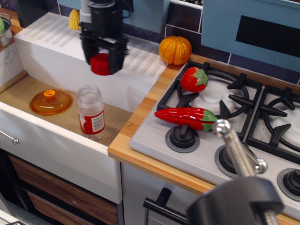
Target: Put cap on container
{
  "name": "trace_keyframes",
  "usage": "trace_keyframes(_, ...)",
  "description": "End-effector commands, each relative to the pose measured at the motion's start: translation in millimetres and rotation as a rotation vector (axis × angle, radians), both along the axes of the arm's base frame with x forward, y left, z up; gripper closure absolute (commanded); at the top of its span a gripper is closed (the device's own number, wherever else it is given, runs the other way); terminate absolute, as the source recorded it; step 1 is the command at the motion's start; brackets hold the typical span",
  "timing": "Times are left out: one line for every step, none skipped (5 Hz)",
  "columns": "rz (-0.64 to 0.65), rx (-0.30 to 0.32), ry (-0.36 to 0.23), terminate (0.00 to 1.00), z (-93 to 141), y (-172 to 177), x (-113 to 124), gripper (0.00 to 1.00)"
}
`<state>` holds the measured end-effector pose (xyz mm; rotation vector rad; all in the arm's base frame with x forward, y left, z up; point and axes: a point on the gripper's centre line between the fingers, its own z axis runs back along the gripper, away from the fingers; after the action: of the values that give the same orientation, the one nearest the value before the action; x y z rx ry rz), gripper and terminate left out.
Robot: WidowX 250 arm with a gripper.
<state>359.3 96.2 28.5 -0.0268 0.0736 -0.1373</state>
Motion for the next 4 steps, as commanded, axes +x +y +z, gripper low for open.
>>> trace_keyframes(-0.028,0.032,-0.056,0.00,38,18,-11,1.00)
trace_keyframes(-0.030,0.004,-0.063,0.00,34,18,-22,1.00)
trace_keyframes(-0.025,-0.004,-0.059,0.00,24,13,-31,1.00)
trace_keyframes(-0.027,-0.008,-0.073,0.00,12,10,-32,1.00)
